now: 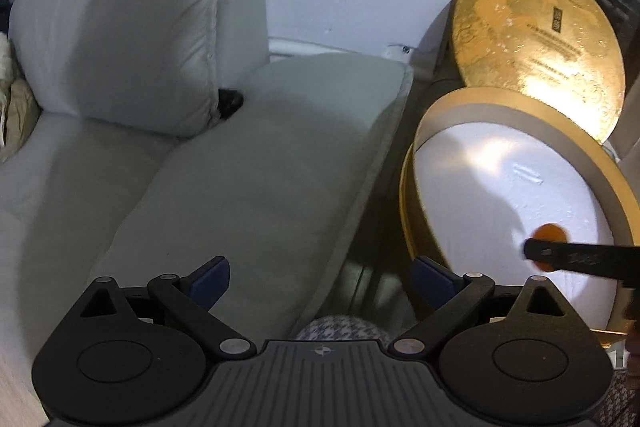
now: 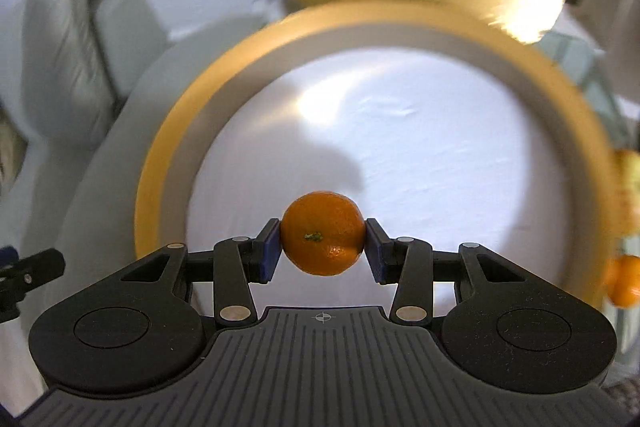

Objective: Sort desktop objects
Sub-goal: 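Carry the mandarin with the right tool over the foam and release it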

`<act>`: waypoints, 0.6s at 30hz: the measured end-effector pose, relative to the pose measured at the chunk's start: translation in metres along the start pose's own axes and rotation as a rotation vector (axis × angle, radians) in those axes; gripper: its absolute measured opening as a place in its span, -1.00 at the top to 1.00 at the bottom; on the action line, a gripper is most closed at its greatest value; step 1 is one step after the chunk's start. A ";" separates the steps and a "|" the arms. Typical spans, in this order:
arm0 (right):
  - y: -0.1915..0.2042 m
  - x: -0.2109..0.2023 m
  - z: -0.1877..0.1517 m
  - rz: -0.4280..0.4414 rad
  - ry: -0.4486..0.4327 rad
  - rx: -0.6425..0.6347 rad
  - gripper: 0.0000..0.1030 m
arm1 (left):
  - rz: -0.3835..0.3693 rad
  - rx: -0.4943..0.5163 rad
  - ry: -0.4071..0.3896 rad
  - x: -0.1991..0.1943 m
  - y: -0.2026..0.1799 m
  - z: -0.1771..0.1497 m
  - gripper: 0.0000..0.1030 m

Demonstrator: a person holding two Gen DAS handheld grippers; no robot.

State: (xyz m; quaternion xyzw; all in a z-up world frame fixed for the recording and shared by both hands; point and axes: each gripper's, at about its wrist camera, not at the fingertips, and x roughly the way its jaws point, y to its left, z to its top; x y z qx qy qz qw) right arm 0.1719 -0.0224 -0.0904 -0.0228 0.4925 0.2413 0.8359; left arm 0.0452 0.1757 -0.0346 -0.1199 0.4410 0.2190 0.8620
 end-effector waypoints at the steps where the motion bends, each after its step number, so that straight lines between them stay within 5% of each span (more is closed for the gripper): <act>1: 0.007 0.009 0.000 0.004 0.019 -0.021 0.12 | 0.001 -0.004 0.006 0.002 0.002 -0.001 -0.89; 13: 0.031 0.042 -0.015 -0.008 0.108 -0.121 0.10 | -0.013 0.002 0.040 0.006 0.008 -0.004 -0.89; 18: 0.033 0.036 -0.009 -0.002 0.106 -0.112 -0.14 | -0.015 0.024 0.026 -0.004 0.000 -0.008 -0.89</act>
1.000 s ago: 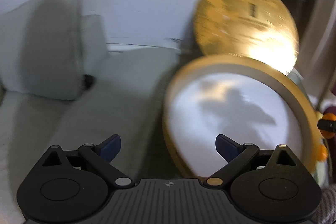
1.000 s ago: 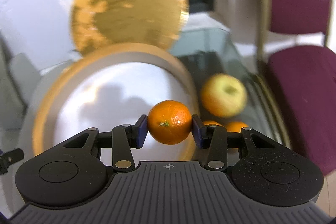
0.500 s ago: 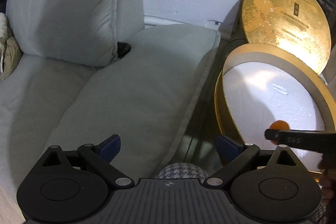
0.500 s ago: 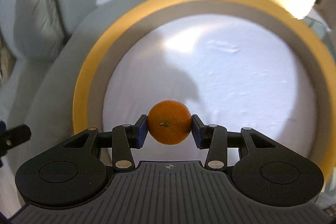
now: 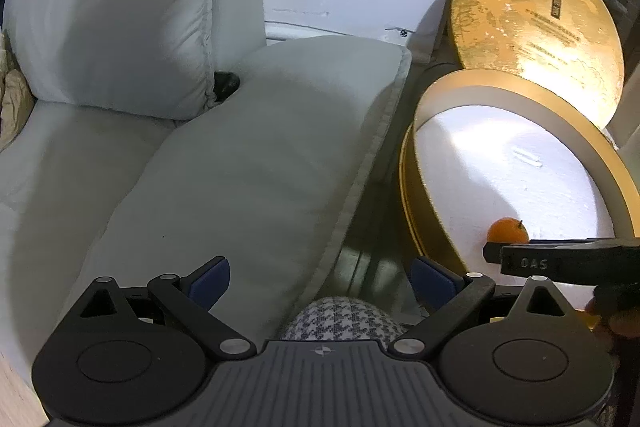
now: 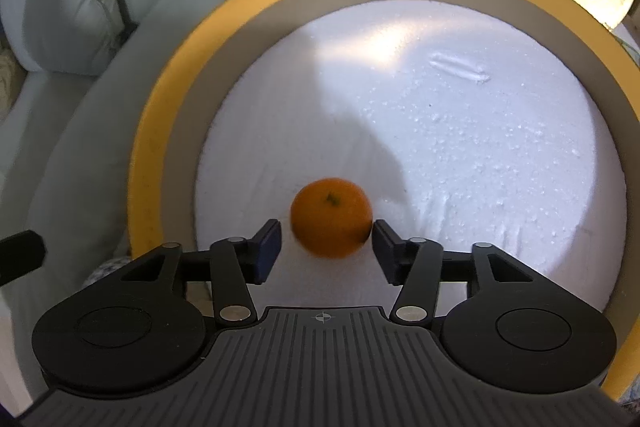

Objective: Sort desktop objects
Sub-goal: 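Withdraw the open right tool from the box back toward the fruit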

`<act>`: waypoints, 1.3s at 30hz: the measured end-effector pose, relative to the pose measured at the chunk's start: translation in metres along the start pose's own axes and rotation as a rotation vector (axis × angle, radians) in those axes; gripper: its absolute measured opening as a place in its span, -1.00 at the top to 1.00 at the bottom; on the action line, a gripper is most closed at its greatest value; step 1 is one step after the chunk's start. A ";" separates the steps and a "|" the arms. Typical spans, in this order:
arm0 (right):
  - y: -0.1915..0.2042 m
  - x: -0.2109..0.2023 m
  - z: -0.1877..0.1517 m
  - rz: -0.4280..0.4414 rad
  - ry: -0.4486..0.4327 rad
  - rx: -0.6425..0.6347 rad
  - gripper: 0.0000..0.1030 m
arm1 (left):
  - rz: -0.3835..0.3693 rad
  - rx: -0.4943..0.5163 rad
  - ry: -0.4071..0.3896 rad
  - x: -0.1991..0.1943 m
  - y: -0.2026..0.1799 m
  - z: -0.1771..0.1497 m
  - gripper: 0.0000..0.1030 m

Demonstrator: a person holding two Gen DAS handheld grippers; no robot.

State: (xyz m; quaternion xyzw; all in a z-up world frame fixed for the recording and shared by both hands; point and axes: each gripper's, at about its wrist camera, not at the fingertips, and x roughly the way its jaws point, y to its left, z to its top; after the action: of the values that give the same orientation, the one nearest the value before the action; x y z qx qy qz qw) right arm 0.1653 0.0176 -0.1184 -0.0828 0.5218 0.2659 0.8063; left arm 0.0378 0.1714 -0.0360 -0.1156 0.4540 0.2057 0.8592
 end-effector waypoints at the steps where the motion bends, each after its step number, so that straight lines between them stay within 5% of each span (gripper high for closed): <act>1: -0.002 -0.004 0.000 0.003 -0.006 0.003 -0.19 | -0.001 0.009 -0.003 -0.002 -0.003 -0.001 -0.89; 17: -0.048 -0.146 -0.076 0.020 -0.166 0.137 -0.30 | -0.075 0.262 -0.039 -0.049 -0.081 -0.029 -0.91; 39: -0.101 -0.191 -0.142 0.049 -0.251 0.284 -0.39 | -0.081 0.568 -0.072 -0.087 -0.162 -0.060 -0.96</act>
State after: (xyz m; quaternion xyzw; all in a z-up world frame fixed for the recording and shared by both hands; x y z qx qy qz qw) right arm 0.0444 -0.1915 -0.0267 0.0782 0.4514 0.2173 0.8619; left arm 0.0245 -0.0175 0.0043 0.1191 0.4575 0.0397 0.8803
